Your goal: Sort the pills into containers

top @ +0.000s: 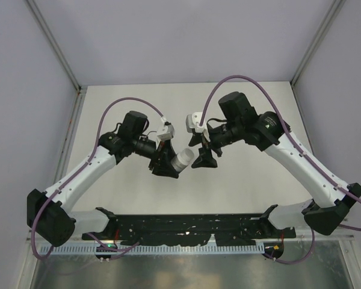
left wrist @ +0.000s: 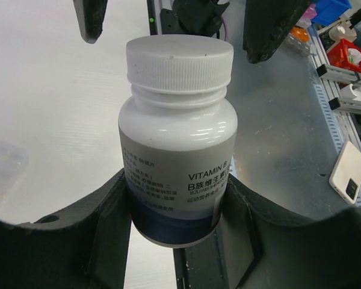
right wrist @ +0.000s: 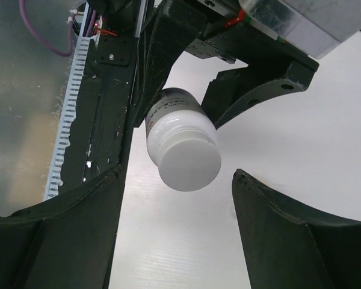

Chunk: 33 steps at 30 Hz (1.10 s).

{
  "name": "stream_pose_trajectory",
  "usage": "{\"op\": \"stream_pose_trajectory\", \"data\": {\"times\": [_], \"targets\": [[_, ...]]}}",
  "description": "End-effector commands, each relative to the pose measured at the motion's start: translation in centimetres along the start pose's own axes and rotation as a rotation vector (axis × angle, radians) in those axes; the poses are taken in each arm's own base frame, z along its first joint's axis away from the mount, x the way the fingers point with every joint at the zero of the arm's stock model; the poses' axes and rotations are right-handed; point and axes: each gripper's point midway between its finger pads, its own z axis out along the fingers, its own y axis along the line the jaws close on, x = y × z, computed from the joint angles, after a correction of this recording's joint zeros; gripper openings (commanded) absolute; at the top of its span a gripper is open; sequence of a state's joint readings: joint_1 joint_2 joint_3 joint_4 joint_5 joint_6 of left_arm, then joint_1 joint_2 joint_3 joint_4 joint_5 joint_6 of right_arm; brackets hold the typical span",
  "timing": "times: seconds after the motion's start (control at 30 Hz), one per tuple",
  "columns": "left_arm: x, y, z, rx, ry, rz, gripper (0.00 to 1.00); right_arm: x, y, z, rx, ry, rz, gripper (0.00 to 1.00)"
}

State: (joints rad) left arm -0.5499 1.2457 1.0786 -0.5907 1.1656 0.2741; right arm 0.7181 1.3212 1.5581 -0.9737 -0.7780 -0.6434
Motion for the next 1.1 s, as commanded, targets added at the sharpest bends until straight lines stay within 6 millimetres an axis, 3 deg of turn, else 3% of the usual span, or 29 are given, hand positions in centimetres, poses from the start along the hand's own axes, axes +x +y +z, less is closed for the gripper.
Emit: {"op": "stream_pose_trajectory", "data": {"times": [0.0, 0.43, 0.9, 1.07], "targets": [[-1.2, -1.1, -0.1, 0.052, -0.020, 0.042, 0.00, -1.4, 0.1, 0.0, -0.014, -0.012, -0.051, 0.75], [-0.7, -0.9, 0.4, 0.046, -0.003, 0.046, 0.00, -1.6, 0.3, 0.8, -0.052, -0.007, -0.049, 0.65], [-0.3, -0.3, 0.4, -0.006, 0.011, 0.068, 0.00, -1.2, 0.3, 1.6, -0.087, 0.005, 0.005, 0.38], [-0.3, 0.6, 0.3, -0.075, 0.011, 0.082, 0.00, -0.7, 0.2, 2.1, -0.101, 0.019, 0.052, 0.33]]}}
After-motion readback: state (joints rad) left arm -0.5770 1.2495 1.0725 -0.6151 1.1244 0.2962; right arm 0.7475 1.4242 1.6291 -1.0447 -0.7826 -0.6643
